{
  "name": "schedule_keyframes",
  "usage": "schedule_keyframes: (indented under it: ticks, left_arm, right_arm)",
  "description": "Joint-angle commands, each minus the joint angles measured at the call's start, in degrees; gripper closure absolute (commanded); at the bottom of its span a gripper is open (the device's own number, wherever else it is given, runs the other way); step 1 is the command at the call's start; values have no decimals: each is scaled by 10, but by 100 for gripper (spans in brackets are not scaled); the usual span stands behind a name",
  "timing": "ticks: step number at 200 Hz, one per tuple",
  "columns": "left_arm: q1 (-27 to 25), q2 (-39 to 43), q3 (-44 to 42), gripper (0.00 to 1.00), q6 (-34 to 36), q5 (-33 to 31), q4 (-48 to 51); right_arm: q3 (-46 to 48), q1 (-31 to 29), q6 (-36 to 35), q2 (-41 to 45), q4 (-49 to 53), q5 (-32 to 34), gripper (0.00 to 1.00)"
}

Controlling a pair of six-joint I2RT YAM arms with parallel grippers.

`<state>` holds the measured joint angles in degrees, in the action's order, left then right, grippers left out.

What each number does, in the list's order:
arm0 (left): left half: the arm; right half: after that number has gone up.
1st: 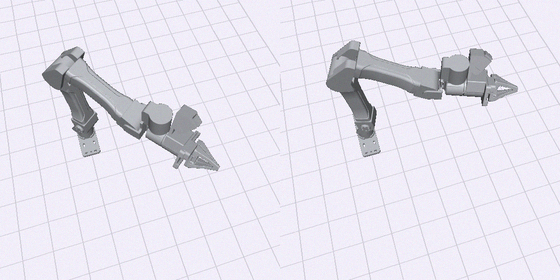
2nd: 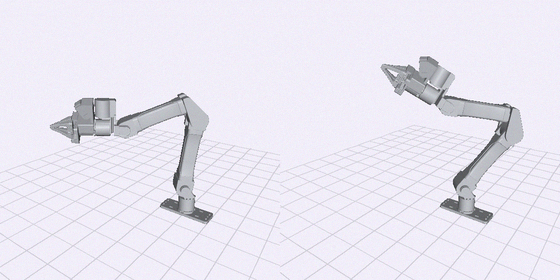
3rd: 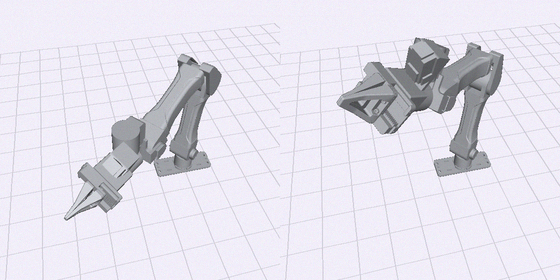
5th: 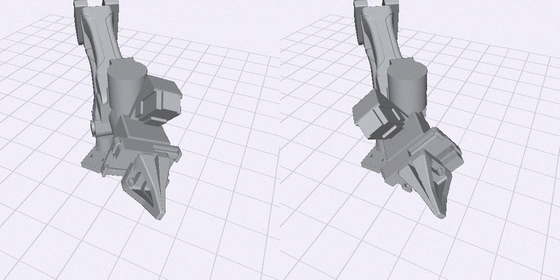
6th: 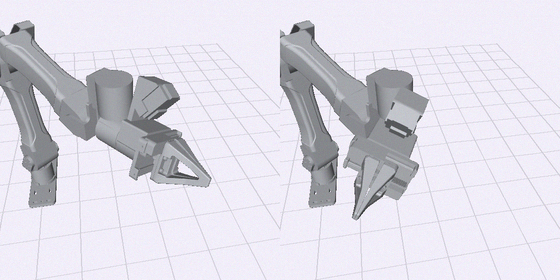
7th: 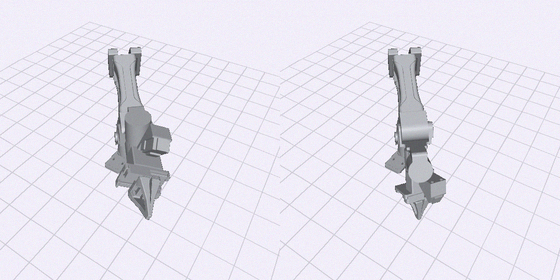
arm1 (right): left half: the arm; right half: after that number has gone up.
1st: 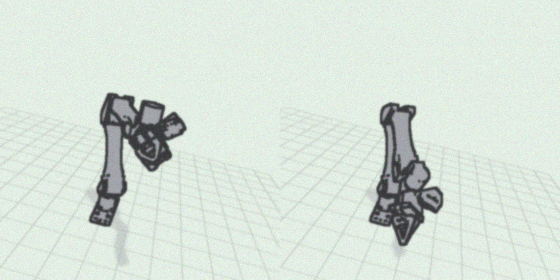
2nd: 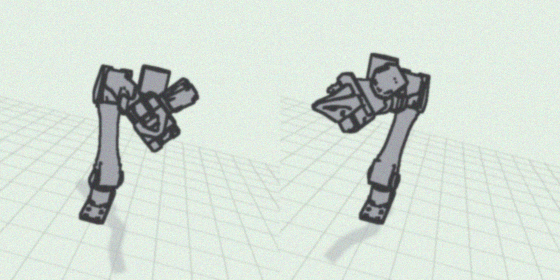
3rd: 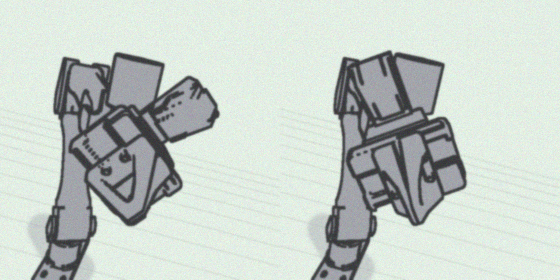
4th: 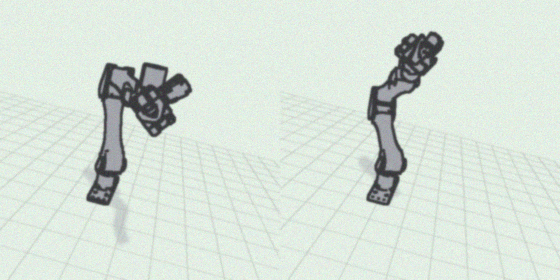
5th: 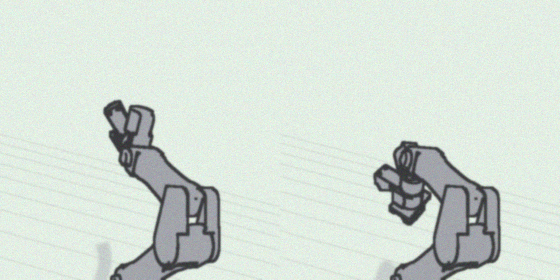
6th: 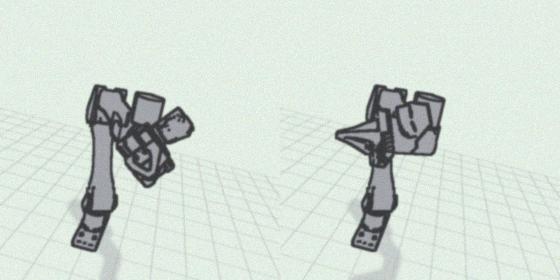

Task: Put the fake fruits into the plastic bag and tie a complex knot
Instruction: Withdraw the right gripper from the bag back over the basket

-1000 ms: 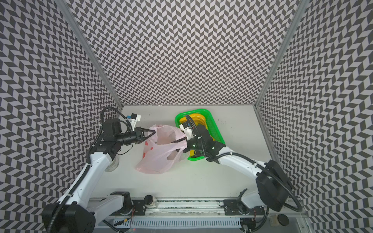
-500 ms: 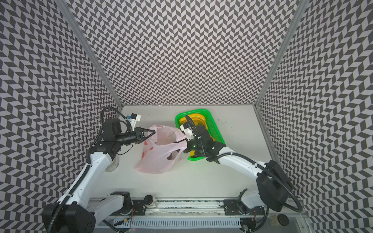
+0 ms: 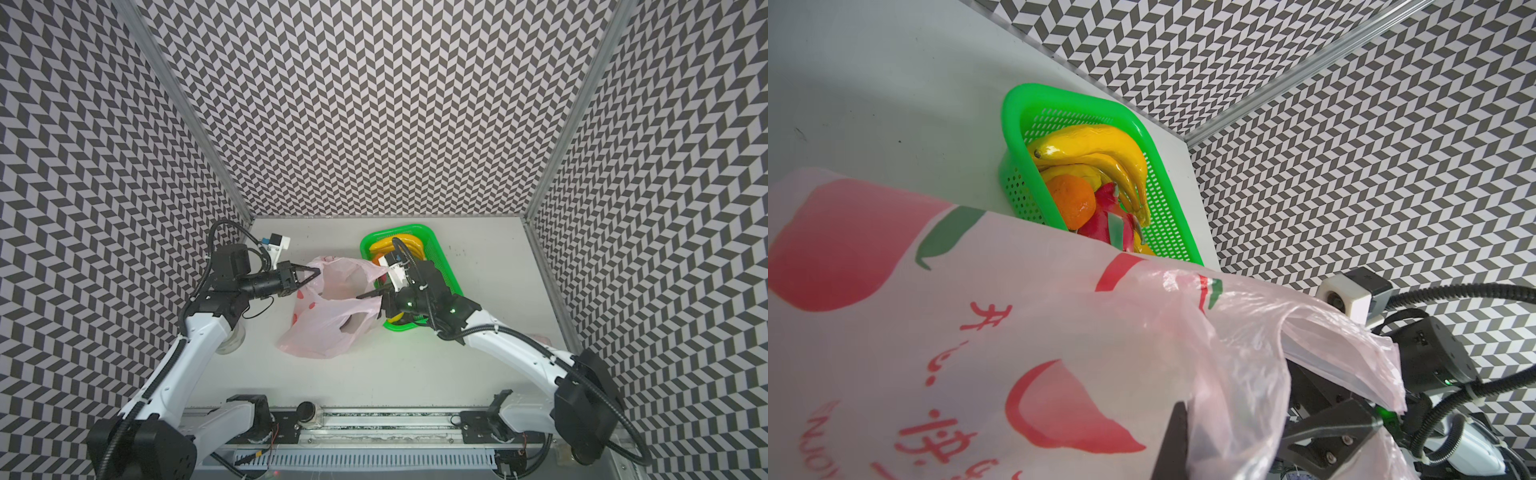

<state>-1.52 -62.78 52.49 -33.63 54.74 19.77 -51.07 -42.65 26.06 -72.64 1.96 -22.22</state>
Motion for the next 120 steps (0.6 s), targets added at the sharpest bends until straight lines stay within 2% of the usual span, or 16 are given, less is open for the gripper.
schedule_keyframes:
  ticks: [1,78,120]
  left_arm:
    - [-2,-1,8,100,-6,-1,-21]
    - [4,-5,10,100,-10,2,-28]
    - [16,-5,10,100,-13,7,-36]
  right_arm:
    - [15,16,-8,29,2,14,8]
    - [0,56,-82,109,137,53,4]
    - [-40,107,-137,106,251,86,4]
